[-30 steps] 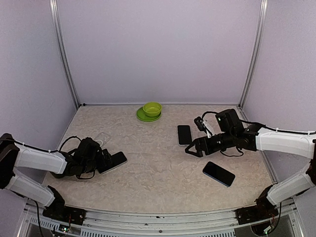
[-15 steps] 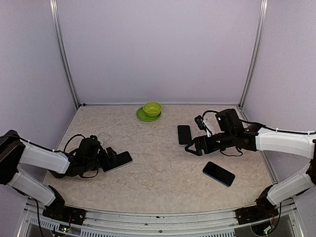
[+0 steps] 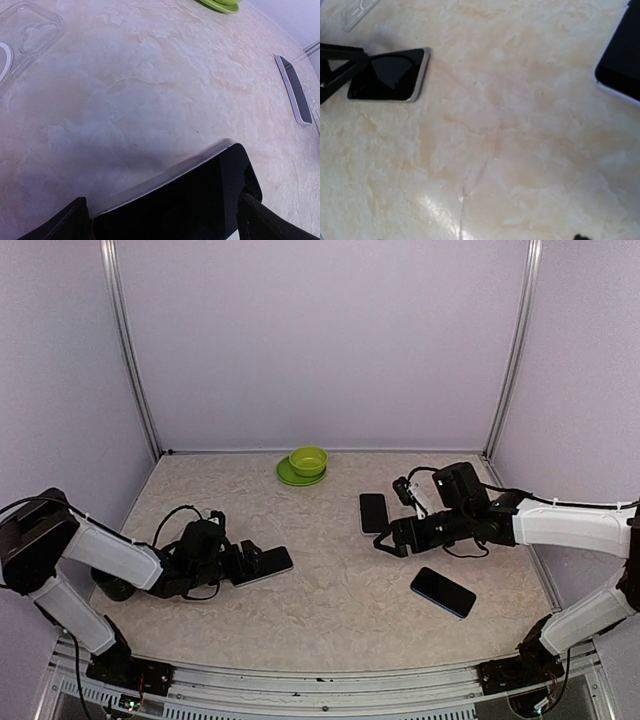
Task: Put the phone into the phone case
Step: Move the phone to the center of the board.
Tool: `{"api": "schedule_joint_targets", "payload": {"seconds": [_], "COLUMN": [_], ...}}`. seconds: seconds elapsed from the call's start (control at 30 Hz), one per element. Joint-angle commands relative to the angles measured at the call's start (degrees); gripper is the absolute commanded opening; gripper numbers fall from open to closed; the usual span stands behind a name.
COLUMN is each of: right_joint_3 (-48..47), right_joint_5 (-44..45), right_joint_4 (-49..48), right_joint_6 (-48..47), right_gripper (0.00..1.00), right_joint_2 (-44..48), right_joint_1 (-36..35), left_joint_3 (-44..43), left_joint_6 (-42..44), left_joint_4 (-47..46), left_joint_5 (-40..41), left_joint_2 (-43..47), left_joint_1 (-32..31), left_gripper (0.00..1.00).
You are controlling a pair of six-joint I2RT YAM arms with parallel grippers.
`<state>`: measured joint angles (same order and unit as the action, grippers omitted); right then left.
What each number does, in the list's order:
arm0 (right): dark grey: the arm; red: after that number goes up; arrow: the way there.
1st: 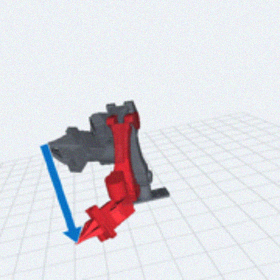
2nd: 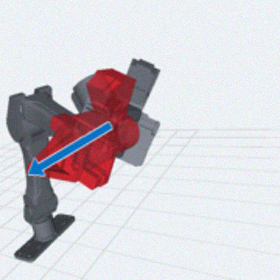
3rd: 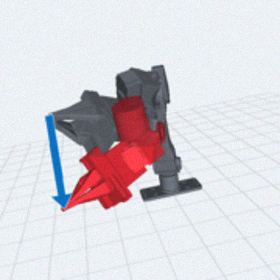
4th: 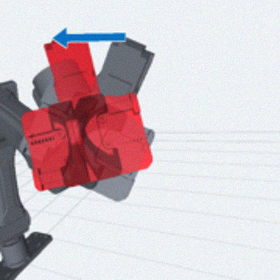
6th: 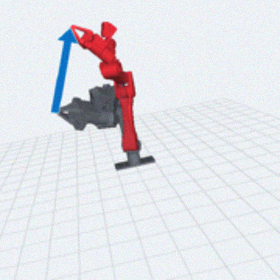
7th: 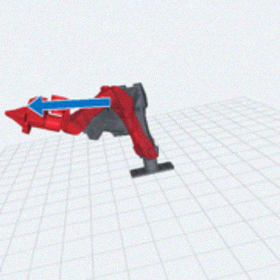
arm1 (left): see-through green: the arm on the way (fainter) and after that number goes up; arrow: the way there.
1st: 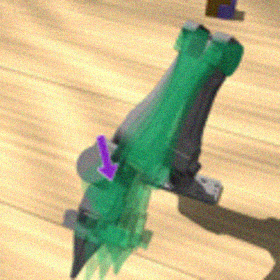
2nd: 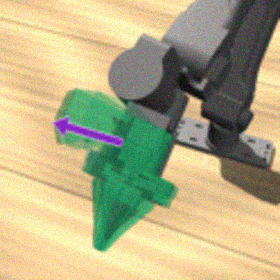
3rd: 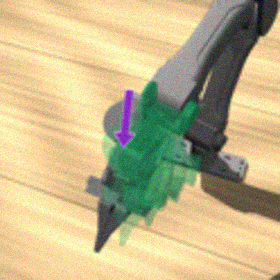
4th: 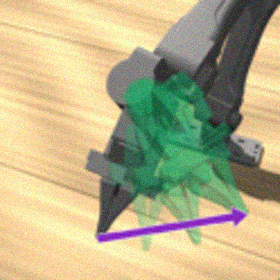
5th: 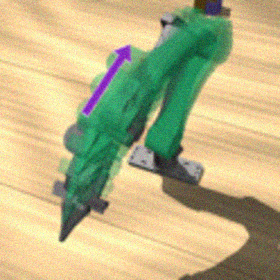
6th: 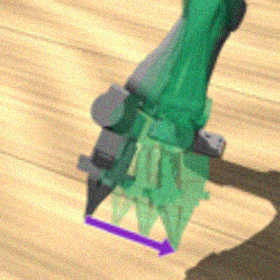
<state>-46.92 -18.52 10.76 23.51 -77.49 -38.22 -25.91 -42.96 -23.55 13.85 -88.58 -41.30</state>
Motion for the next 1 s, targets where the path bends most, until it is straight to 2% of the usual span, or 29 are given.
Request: {"api": "schedule_joint_targets", "payload": {"seconds": [0.0, 0.67, 0.97], "right_joint_3": [-0.28, -0.92, -0.46], "right_joint_5": [0.65, 0.49, 0.66], "right_joint_4": [-1.18, -1.67, -1.42], "right_joint_6": [0.2, -0.31, -0.56], "right_gripper": [0.79, 0.79, 0.79], "right_joint_2": [-1.56, -5.41, -4.55], "right_joint_1": [-0.58, -0.58, -0.61], "left_joint_3": [0.09, -7.99, -8.39], "left_joint_6": [1.23, 10.43, 13.77], "left_joint_4": [0.98, -1.22, -2.03], "left_joint_5": [-3.67, -8.0, -11.48], "left_joint_2": [-2.72, -10.32, -11.96], "left_joint_1": [-1.63, -13.24, -14.65], "left_gripper": [0.99, 0.99, 0.99]}}
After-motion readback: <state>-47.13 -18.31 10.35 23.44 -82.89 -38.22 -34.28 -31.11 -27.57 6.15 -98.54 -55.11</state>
